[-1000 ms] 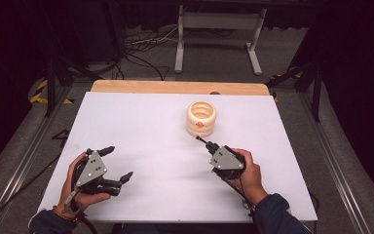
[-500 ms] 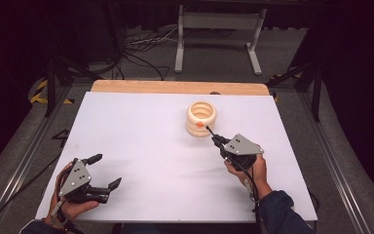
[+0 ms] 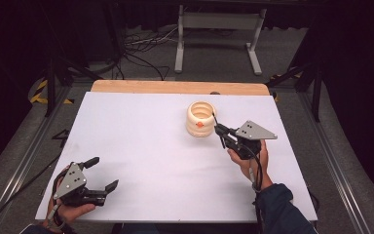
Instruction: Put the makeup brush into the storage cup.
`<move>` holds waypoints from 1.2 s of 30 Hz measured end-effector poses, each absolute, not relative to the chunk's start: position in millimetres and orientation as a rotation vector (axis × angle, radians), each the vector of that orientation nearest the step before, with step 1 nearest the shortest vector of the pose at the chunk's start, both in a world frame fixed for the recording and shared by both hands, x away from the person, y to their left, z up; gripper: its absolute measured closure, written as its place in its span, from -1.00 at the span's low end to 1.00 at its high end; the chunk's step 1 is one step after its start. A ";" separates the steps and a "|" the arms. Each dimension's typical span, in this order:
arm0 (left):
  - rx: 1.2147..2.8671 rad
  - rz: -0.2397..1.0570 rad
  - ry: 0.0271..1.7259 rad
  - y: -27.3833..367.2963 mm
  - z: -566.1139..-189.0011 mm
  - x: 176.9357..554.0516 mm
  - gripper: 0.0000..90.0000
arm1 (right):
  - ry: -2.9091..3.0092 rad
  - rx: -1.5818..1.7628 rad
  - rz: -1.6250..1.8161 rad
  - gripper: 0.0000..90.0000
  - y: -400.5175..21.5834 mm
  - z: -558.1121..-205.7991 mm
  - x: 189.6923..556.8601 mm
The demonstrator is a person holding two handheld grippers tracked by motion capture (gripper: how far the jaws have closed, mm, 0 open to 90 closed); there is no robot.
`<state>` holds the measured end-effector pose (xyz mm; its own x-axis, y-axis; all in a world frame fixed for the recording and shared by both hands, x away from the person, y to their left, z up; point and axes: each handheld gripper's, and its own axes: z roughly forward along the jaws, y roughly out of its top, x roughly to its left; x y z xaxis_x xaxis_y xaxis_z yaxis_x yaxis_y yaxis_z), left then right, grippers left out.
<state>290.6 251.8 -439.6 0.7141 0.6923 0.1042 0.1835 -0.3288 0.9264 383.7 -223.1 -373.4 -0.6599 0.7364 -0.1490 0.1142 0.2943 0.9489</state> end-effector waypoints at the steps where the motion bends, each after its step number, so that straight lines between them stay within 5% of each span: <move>1: 1.870 0.607 0.681 251.8 -439.6 290.6 -0.86 | 1.985 0.756 1.385 0.89 -223.1 -373.4 383.7; 36: 1.849 0.564 0.667 250.8 -441.3 291.4 -0.86 | 1.863 0.755 1.532 0.89 -198.4 -334.3 427.9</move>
